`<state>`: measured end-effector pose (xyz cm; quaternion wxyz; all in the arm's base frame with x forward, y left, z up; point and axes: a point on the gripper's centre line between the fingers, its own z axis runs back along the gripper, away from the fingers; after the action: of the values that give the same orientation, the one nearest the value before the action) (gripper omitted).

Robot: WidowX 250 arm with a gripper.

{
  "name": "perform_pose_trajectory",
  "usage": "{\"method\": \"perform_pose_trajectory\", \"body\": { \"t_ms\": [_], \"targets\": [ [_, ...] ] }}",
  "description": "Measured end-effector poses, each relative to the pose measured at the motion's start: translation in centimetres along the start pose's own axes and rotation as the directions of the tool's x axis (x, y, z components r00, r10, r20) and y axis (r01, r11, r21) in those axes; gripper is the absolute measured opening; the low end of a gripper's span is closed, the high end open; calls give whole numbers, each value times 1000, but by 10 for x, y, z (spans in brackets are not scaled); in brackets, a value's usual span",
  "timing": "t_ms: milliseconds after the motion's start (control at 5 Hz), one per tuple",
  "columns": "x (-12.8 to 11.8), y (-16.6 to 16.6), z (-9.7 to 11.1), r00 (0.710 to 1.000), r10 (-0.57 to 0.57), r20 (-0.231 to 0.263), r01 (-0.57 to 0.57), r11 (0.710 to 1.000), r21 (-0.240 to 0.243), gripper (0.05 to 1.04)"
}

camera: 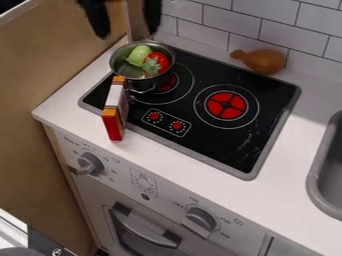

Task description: MOVE THE CLEANING SPONGE FROM RIGHT BURNER TO THE BOTTOM OF LEFT BURNER

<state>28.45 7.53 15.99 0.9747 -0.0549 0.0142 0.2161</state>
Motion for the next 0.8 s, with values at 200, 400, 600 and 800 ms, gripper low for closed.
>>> {"method": "perform_pose_trajectory", "body": {
  "t_ms": [200,400,600,800],
  "targets": [
    [8,15,15,998,-33,53,28,996,90,997],
    [16,31,29,994,-67,90,55,990,127,997],
    [29,47,31,992,-101,78,91,989,121,997],
    [37,59,28,992,-113,58,106,989,101,997]
  ]
}}
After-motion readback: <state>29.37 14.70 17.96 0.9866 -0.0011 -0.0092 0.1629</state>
